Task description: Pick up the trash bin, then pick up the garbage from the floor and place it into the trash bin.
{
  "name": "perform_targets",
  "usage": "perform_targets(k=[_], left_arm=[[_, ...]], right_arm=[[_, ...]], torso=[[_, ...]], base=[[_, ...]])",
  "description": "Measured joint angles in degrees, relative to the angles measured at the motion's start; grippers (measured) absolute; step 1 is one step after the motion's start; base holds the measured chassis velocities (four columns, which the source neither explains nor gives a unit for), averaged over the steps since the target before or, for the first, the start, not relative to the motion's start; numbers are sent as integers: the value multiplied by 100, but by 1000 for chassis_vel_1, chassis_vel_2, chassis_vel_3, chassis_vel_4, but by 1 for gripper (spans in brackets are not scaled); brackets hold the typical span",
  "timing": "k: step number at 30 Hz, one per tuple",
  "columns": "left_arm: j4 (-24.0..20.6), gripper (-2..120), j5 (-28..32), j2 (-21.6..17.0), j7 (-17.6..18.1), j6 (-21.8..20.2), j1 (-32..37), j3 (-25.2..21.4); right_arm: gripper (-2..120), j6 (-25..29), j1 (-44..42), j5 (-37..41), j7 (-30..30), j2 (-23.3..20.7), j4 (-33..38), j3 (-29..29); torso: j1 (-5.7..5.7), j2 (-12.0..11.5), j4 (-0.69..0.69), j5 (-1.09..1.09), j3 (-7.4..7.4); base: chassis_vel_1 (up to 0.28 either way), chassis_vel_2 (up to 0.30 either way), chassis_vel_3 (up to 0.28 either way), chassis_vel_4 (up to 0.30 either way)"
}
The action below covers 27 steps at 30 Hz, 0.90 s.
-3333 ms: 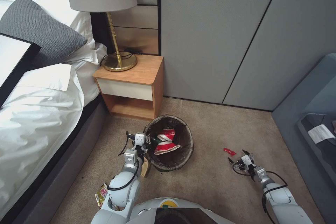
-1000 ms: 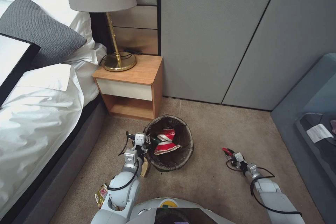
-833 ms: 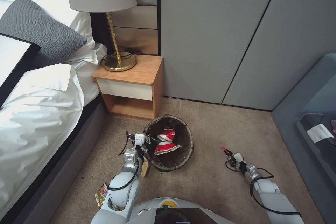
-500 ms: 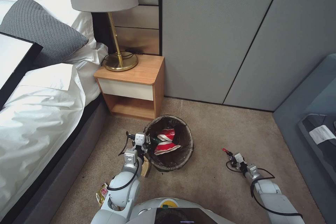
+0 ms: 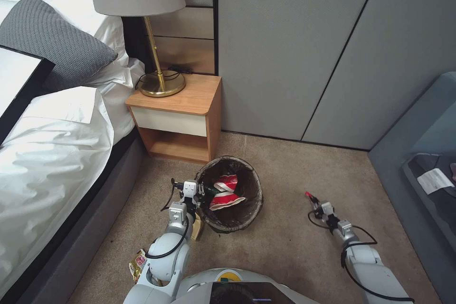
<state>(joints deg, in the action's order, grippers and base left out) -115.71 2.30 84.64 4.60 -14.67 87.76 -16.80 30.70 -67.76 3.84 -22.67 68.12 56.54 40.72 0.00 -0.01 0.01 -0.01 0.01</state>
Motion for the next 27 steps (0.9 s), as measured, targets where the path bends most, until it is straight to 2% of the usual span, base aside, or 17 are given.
perform_targets(k=[1,3,4,5,8,9,10,11,12,14,16,18,19,23,27], left_arm=[[0,0,0,0,0,0,0,0],[0,0,-1,-1,1,0,0,-15],[0,0,0,0,0,0,0,-12],[0,0,0,0,0,0,0,-12],[0,0,0,0,0,0,0,-2],[0,0,0,0,0,0,0,-2],[0,0,0,0,0,0,0,-13],[0,0,0,0,1,0,0,-12],[0,0,0,0,1,0,0,-12],[0,0,0,0,0,0,0,-5],[0,0,0,0,0,0,0,-5],[0,0,0,0,0,0,0,-10],[0,0,0,0,0,0,0,-10],[0,0,0,0,0,0,0,-11],[0,0,0,0,0,0,0,-12]], right_arm=[[0,0,0,0,0,0,0,0],[0,-3,-366,280,64,86,910,-12],[0,23,-621,473,80,163,1645,-20],[0,23,-621,473,80,163,1645,-20],[0,110,-996,756,18,279,2827,-62],[0,110,-996,756,18,279,2827,-62],[0,124,-1104,858,-39,308,3273,-100],[0,127,-1249,989,-147,330,4012,-199],[0,127,-1249,989,-147,330,4012,-199],[0,77,-1395,1122,-294,318,4850,-470],[0,31,-1433,1152,-314,300,5056,-598],[0,-194,-1520,1172,-252,206,5598,-1201],[0,-194,-1520,1172,-252,206,5598,-1201],[0,-416,-1528,1058,-46,144,5772,-1913],[0,-492,-1509,971,30,145,5740,-2214]], torso=[[0,0,0,0,0],[0,0,-3,1,0],[0,0,-3,-1,0],[0,0,-3,-1,0],[0,0,-2,0,-1],[0,0,-2,0,-1],[0,0,-2,0,0],[0,0,-2,0,-1],[0,0,-2,0,-1],[0,0,-1,-2,-1],[0,0,0,-1,-1],[0,0,0,0,-1],[0,0,0,0,-1],[0,0,-1,0,-1],[0,0,-1,1,-1]], base=[[0,0,0,0],[0,0,0,0],[0,0,0,0],[0,0,0,0],[0,0,0,0],[0,0,0,0],[0,0,0,0],[0,0,0,0],[0,0,0,0],[0,0,0,0],[0,0,0,0],[0,0,0,0],[0,0,0,0],[0,0,0,0],[0,0,0,0]])
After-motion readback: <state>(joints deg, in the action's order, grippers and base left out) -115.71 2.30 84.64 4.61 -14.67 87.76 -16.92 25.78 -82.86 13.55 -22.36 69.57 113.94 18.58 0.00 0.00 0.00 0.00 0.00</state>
